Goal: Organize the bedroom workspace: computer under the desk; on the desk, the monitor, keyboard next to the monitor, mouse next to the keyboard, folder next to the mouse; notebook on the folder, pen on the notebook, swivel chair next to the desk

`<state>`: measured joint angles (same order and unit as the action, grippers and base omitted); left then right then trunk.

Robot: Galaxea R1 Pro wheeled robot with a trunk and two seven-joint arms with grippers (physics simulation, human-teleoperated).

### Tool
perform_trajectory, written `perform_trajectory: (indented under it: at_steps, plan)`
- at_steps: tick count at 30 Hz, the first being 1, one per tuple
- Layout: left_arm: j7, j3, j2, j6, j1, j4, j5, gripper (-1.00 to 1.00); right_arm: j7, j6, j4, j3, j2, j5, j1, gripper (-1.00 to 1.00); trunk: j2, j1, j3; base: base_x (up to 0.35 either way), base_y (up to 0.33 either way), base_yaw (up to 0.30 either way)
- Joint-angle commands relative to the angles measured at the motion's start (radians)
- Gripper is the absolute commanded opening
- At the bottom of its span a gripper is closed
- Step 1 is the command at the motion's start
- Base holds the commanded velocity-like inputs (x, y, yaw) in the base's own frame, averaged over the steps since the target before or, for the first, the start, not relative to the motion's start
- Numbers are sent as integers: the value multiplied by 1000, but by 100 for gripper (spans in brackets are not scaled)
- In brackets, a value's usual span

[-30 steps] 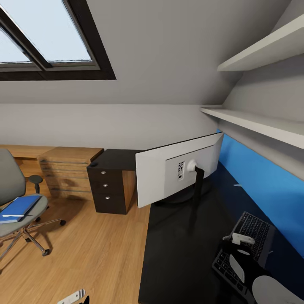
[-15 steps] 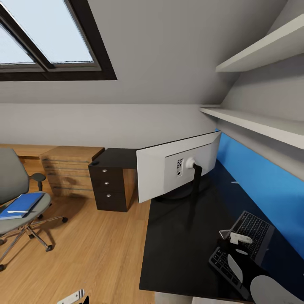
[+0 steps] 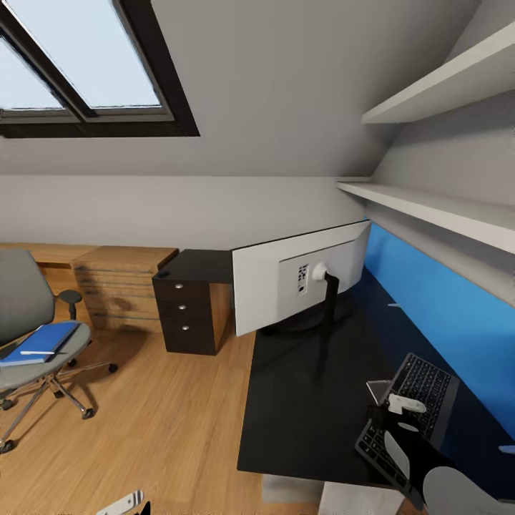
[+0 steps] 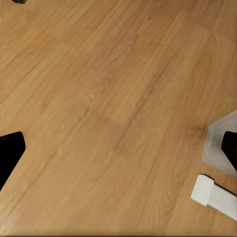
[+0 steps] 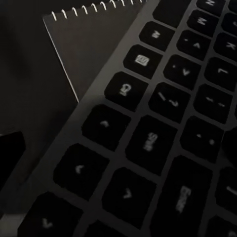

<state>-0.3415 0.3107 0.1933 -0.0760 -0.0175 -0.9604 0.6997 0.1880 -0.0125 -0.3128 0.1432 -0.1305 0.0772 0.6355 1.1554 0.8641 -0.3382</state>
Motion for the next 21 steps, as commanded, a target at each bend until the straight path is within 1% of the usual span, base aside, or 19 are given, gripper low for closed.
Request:
perform_trajectory:
  at_steps: [1,5,9,12,21]
  plan:
    - [-7,5,2,-7,0,-1,11,100,2,-1,28,3,1,15,0,100,1,0,-1,-203,0,0]
    - [-7,5,2,-7,1,-1,11,100,2,-1,28,2,2,15,0,100,1,0,-1,-244,0,0]
    - [-7,5,2,-7,0,-1,11,100,2,-1,28,1,3,15,0,100,1,0,-1,-100,0,0]
    - [-7,5,2,-7,1,-1,11,100,2,-1,28,1,3,15,0,100,1,0,-1,-212,0,0]
    - [-7,5,2,-7,1,-1,11,100,2,-1,29,1,3,15,0,100,1,0,-1,-71,0,0]
